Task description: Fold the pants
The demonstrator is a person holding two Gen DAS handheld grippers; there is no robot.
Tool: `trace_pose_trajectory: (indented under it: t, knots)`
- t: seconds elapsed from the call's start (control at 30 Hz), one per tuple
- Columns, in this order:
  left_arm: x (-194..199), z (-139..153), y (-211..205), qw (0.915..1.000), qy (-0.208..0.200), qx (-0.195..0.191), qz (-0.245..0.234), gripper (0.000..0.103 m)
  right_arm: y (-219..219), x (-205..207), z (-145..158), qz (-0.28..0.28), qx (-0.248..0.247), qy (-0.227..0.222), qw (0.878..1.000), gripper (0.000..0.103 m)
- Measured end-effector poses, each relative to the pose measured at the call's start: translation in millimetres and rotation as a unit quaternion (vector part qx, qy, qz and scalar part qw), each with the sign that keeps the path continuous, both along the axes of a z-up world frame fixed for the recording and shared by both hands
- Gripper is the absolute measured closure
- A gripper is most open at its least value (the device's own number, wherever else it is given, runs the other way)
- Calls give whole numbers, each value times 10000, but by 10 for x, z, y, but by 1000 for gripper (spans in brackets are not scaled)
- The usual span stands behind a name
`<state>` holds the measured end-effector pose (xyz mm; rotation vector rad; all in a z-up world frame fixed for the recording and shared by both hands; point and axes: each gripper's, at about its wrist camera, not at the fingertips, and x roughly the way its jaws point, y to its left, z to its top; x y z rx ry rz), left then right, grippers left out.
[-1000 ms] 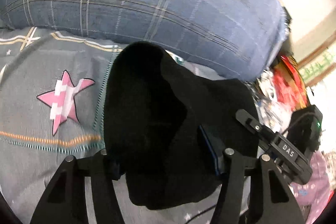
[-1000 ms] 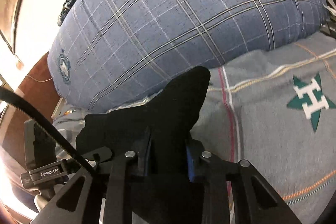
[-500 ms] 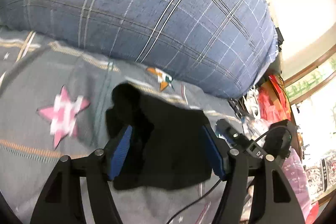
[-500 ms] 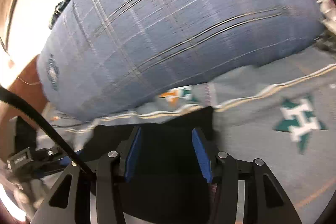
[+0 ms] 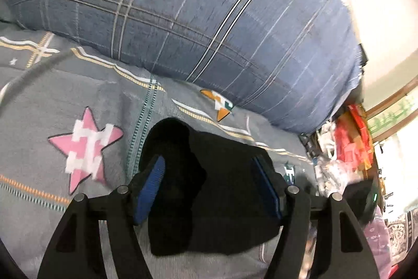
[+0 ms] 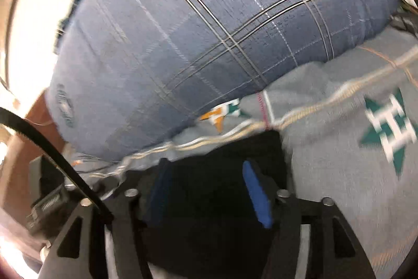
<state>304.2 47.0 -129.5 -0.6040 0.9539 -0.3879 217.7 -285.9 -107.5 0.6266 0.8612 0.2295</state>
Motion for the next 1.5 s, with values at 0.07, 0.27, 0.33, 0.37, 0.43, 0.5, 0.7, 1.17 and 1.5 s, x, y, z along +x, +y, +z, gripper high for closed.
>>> trace_pose_trajectory:
  t: [0.07, 0.27, 0.33, 0.37, 0.43, 0.5, 0.7, 1.17, 1.5]
  knots:
    - [-60, -133, -34, 9999, 112, 76, -9, 29, 37, -236, -60, -63, 81, 4, 9999, 36]
    - [-105, -345, -24, 9970, 747, 169, 57, 29, 140, -470, -188, -36, -431, 204, 9989, 36]
    - [-232, -157, -14, 9984, 473, 296, 6, 29, 174, -568, -11, -11, -510, 12, 9987, 35]
    - [-354, -39, -27, 9984, 202, 519, 16, 28, 221, -658, 60, 11, -586, -134, 9982, 32]
    - [-507, -6, -117, 9955, 4, 951, 7, 22, 326, -850, 95, 45, -730, -266, 9970, 21]
    - [-511, -165, -272, 9891, 237, 1437, -204, 21, 411, -934, -42, 126, -757, -64, 9970, 18]
    - [-743, -103, -299, 9845, 358, 1678, -356, 35, 313, -1254, -207, 15, -278, 382, 9989, 29]
    - [-2414, 612, -414, 9153, -1991, 3346, 1030, 0, 599, -2242, -74, 52, -1831, 312, 9826, 22]
    - [-2504, 537, -647, 9187, -1793, 3457, 665, 0, 646, -2225, -130, 64, -2003, 384, 9790, 20]
